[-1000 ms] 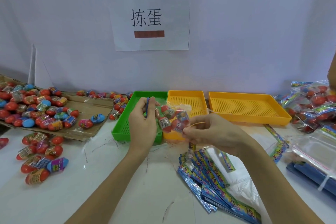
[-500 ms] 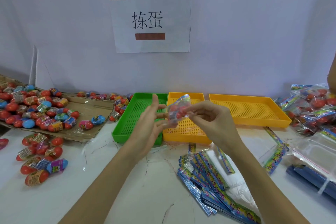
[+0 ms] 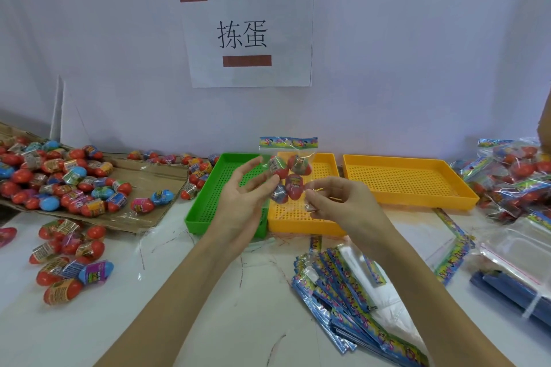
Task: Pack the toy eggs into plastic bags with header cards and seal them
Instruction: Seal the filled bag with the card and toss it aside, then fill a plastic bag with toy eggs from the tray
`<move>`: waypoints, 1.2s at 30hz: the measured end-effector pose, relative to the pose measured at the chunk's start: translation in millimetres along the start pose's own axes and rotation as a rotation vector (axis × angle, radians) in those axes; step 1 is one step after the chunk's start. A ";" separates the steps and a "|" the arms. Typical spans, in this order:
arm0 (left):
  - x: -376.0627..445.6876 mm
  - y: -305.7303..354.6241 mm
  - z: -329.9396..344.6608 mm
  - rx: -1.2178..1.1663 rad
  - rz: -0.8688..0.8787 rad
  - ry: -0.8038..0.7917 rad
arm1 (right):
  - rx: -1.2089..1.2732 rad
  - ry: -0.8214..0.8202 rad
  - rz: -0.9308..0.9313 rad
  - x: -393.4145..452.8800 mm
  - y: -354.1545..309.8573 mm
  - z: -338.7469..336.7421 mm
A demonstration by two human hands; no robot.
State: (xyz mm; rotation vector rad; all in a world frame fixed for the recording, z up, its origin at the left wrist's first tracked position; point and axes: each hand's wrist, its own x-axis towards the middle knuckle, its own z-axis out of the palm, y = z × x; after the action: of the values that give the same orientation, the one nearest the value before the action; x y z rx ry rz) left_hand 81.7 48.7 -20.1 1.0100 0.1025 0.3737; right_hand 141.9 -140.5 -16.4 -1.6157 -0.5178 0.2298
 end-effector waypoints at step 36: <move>-11.2 -16.2 -1.6 1.008 0.469 -0.173 | 0.768 0.228 0.095 8.3 -11.8 -41.4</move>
State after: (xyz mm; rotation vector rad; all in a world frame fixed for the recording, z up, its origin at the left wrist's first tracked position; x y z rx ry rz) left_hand 75.1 38.4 -35.5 2.0716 -0.1258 0.6848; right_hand 165.2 -173.0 1.5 -0.8981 -0.1381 0.2700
